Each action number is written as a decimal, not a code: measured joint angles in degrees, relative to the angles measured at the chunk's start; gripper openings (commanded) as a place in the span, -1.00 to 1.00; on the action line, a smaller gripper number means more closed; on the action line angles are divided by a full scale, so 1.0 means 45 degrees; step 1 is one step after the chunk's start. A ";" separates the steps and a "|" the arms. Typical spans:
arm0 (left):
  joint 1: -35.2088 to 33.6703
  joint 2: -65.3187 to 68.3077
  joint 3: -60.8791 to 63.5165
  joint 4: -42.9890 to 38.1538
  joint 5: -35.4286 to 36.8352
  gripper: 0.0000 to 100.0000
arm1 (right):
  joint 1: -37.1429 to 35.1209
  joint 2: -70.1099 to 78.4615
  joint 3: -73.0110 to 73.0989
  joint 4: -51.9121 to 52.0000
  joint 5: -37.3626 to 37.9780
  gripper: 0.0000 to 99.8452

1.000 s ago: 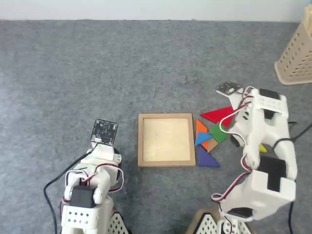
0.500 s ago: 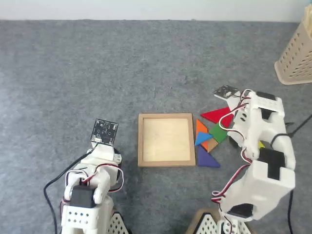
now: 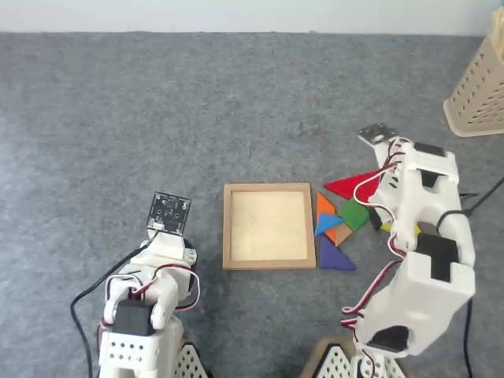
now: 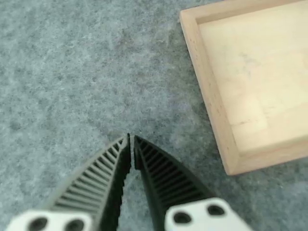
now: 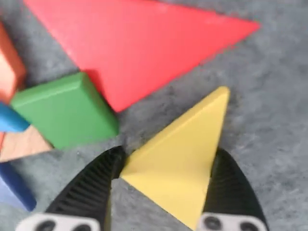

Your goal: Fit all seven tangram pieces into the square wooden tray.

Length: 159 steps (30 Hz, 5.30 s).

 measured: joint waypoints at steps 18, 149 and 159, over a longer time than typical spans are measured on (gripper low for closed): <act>0.0000 0.0000 0.0000 0.0000 0.0000 -0.98 | -0.0078 0.0078 -0.1504 0.2247 -0.1719 -0.57; 0.0000 0.0000 0.0000 0.0000 0.0000 -0.98 | -0.4532 -0.4005 -0.3614 0.4298 -0.5177 -0.99; 0.0000 0.0000 0.0000 0.0000 0.0000 -0.98 | -0.9201 -0.2012 -0.3614 0.1875 -0.2696 -0.99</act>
